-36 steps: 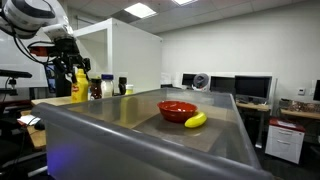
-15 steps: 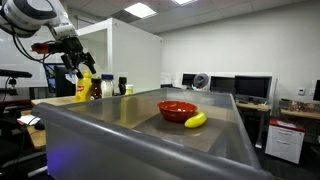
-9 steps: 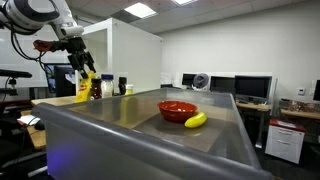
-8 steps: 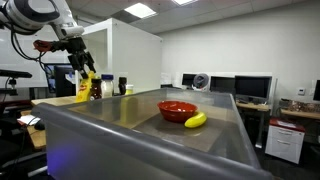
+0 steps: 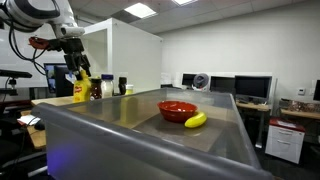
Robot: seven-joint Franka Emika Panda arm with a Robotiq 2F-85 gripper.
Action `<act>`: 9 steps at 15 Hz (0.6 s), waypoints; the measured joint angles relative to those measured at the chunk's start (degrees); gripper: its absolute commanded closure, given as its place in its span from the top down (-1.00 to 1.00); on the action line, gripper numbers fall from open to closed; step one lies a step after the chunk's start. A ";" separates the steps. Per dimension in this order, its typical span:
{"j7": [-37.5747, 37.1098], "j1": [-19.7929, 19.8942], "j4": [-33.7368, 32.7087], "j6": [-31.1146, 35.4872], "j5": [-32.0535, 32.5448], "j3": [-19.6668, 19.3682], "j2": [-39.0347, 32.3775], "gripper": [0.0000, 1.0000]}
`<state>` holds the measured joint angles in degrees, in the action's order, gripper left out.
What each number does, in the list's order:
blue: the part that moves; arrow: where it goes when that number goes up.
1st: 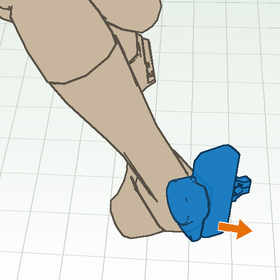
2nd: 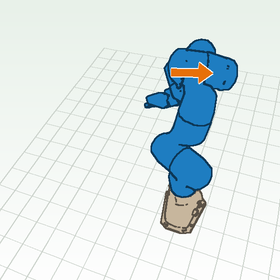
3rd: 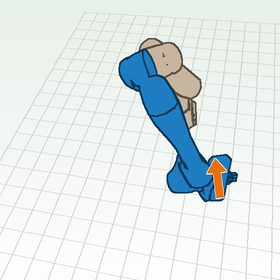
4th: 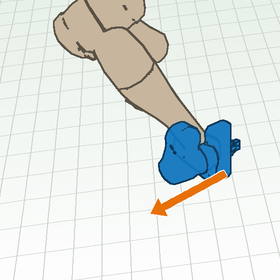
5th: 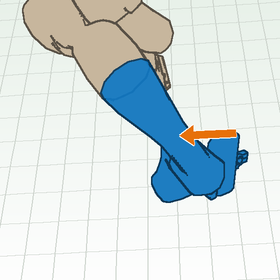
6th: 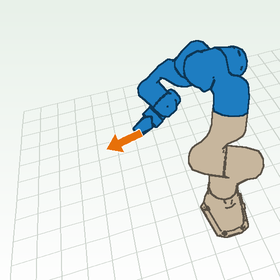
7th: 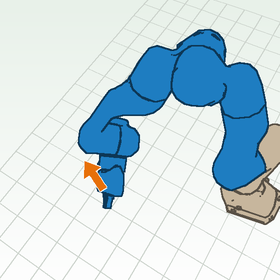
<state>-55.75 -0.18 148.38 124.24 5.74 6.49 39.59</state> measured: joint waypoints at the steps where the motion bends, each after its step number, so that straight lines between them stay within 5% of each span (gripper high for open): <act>1: 2.73 -0.21 -0.56 -1.20 -0.05 -0.26 0.17 1.00; 9: 28.69 -0.89 -5.79 -3.73 -2.09 -2.78 0.44 1.00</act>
<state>-27.06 -1.07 142.59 120.51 3.65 3.71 40.03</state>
